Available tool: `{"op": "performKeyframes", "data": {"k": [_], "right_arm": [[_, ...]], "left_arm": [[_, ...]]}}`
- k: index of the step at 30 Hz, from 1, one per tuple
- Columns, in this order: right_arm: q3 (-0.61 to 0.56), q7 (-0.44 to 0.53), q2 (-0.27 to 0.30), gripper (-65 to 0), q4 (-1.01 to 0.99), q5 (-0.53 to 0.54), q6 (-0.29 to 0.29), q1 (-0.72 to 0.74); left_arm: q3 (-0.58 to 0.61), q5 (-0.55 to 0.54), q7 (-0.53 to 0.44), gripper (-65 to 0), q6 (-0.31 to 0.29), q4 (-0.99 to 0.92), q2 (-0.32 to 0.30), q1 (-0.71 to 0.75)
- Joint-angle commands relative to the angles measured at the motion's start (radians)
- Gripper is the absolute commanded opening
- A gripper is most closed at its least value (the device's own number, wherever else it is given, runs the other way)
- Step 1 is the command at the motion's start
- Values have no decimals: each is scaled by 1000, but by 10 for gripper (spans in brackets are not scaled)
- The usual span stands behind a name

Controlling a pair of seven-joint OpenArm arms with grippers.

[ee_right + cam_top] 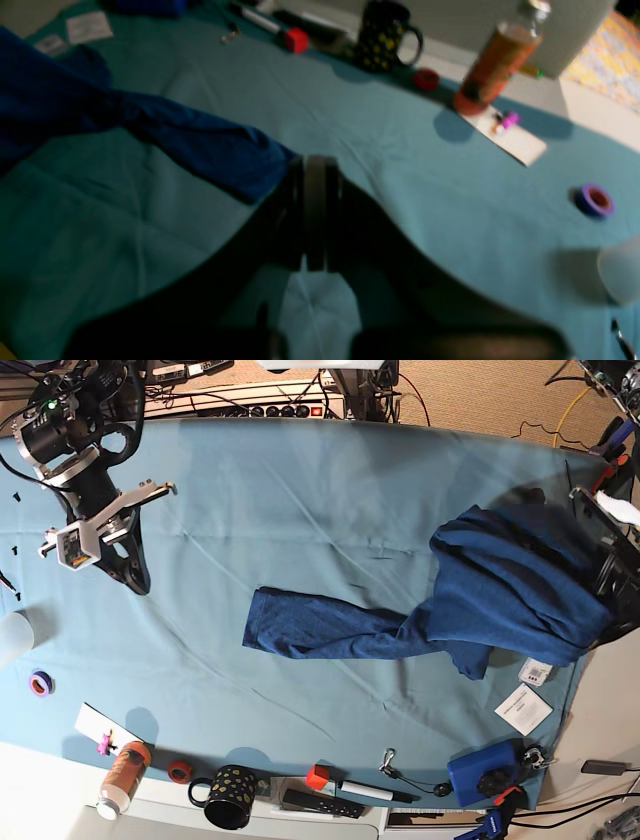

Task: Layout the t-shirt on the table in an organized manner, then fold the t-shirt properly
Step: 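Lower the shirt onto the table and open the right gripper, then drag the bunched shirt with the left gripper toward the table center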

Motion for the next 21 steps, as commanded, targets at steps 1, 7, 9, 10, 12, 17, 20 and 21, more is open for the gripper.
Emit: {"op": "performKeyframes", "data": {"k": [1, 7, 9, 10, 12, 17, 20, 21], "right_arm": [[5, 32, 11, -650, 15, 18, -2, 5], [5, 27, 11, -650, 15, 18, -2, 2], [5, 26, 11, -650, 15, 17, -2, 2], [5, 27, 11, -650, 15, 18, -2, 2], [5, 27, 11, -650, 15, 18, -2, 2], [5, 27, 11, -650, 15, 20, -2, 2], [5, 26, 11, -650, 15, 20, -2, 2], [5, 26, 11, -650, 15, 20, -2, 2]], "left_arm": [[-6, -48, -23, -650, 3, 8, -15, -5], [-6, -84, 51, -650, 3, 8, 8, 53], [-6, -84, 39, -650, 3, 8, 37, 69], [-6, -84, 39, -650, 3, 8, 52, 69], [-4, -84, 31, -650, 3, 8, 77, 69], [162, -84, -8, -650, 3, 8, 95, 33], [356, 108, -150, -650, 3, 8, 95, -43], [423, 222, -211, -650, 3, 8, 95, -77]]}}
